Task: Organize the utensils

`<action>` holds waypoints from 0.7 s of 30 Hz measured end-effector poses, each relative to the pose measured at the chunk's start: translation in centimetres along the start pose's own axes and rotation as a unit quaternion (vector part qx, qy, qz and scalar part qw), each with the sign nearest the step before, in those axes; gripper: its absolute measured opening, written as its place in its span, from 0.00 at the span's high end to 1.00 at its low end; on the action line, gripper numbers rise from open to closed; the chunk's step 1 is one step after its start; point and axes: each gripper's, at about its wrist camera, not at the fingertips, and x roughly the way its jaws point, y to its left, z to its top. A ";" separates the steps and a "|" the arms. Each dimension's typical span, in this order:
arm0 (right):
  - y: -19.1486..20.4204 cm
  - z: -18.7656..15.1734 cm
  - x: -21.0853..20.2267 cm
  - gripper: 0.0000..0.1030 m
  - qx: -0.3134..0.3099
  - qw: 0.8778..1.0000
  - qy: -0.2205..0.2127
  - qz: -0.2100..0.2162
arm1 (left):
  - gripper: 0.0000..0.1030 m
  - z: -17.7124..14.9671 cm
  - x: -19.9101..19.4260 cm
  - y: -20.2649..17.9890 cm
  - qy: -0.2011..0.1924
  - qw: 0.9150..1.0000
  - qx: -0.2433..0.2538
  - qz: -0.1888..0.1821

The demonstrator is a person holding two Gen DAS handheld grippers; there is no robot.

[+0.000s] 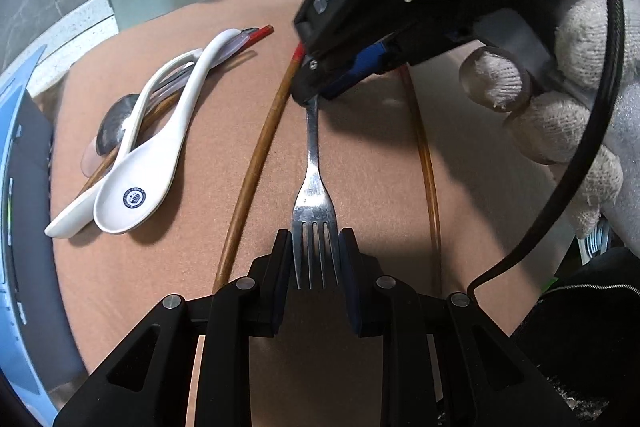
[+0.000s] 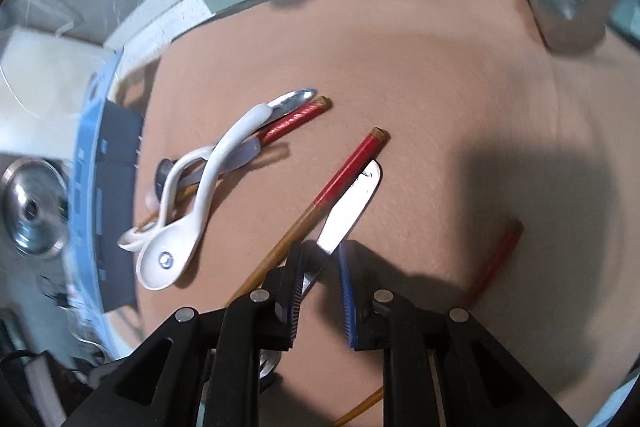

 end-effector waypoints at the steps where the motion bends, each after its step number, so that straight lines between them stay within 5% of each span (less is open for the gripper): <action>1: 0.1 0.0 0.0 0.83 -0.007 1.000 0.000 -0.005 | 0.78 0.0 0.0 -0.2 0.001 1.000 0.001 0.003; 21: -1.9 -1.2 -1.2 0.89 0.031 0.998 -0.032 0.046 | 0.78 -0.1 -0.4 -2.2 -0.011 1.000 -0.004 0.005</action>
